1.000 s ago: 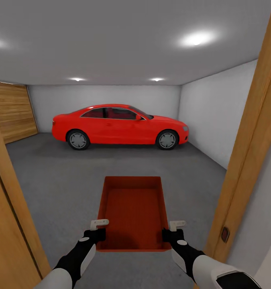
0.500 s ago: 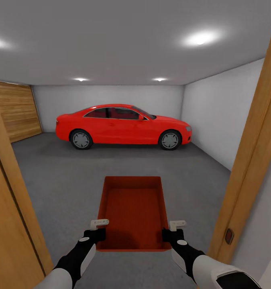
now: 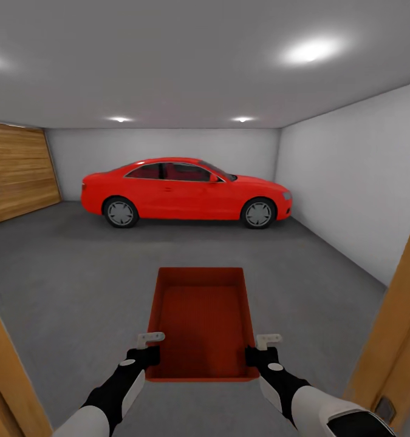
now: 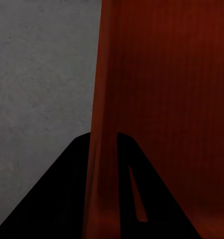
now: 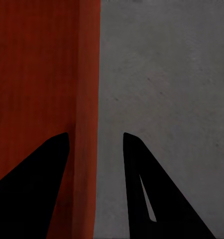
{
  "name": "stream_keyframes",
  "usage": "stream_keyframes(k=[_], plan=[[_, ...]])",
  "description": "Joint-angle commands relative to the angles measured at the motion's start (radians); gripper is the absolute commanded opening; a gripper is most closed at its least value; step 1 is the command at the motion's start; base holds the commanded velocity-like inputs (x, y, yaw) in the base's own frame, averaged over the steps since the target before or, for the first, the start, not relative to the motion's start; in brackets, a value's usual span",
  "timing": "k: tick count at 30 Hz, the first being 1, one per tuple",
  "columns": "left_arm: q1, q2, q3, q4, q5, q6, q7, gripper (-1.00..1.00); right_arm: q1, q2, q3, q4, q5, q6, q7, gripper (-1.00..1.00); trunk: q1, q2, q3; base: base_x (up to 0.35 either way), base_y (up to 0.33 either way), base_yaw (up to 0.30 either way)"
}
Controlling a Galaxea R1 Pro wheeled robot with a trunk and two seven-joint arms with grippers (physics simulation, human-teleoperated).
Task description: Move the two storage containers from the living room to the garage. In the garage, place one container on the floor and stack the other container on top of it (either order is fine).
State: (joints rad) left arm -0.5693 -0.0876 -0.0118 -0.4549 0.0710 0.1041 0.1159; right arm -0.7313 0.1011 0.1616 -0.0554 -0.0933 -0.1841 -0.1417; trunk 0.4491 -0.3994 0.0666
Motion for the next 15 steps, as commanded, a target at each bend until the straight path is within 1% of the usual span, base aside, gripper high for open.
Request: stream_keyframes(k=[1, 15], plan=[[0.000, -0.001, 0.019, 0.000, 0.032, 0.006, 0.007, -1.00, 0.000, 0.005, -0.030, -0.002, -0.003, -0.014, 0.001, -1.00, 0.001, -0.001, 0.000, 0.320, 0.000, 0.000], [0.000, -0.001, 0.021, 0.001, 0.034, 0.006, 0.007, -1.00, 0.000, 0.005, -0.030, -0.002, -0.003, -0.014, 0.001, -1.00, 0.001, -0.001, 0.000, 0.321, 0.001, 0.000]])
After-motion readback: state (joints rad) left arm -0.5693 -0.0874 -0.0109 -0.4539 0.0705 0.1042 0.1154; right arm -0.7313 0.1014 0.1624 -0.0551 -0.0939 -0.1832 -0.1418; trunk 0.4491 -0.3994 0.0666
